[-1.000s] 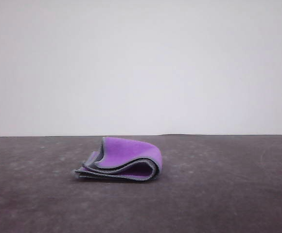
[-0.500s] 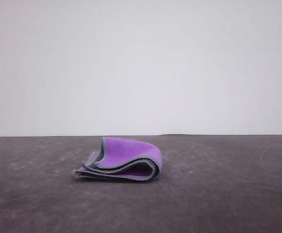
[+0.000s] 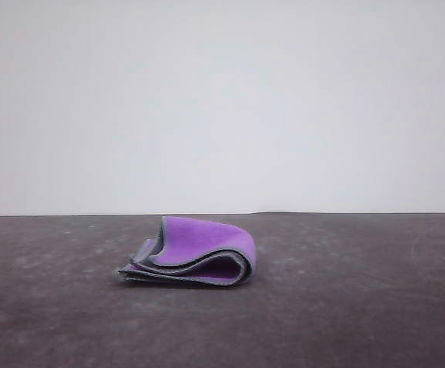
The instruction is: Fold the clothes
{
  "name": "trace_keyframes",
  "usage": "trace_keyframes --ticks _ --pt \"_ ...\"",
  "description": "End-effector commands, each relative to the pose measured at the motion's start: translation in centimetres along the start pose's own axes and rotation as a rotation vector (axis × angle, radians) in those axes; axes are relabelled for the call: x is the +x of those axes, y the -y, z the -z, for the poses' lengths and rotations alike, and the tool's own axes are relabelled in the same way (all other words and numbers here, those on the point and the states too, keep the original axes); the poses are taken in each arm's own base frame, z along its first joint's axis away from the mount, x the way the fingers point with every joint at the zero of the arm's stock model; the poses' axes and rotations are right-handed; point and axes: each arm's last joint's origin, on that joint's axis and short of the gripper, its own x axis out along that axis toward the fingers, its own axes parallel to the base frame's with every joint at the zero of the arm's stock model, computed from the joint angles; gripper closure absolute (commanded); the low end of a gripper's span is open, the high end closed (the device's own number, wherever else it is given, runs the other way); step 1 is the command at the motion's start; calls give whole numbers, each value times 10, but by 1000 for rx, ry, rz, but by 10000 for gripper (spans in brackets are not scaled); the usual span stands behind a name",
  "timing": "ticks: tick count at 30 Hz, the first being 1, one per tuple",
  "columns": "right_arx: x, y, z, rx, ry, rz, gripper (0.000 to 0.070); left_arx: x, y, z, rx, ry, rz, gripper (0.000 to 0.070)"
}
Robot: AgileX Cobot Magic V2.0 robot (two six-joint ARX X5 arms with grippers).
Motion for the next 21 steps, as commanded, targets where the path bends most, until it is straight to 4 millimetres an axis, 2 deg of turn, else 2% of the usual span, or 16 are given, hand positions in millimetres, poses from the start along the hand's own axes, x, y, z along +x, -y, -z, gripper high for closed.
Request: trace_keyframes --ticks 1,21 --pt "1 0 3 15 -7 11 689 2 -1 7 -5 -24 -4 700" --pt "1 1 0 14 18 28 689 2 -1 7 -5 -24 -4 700"
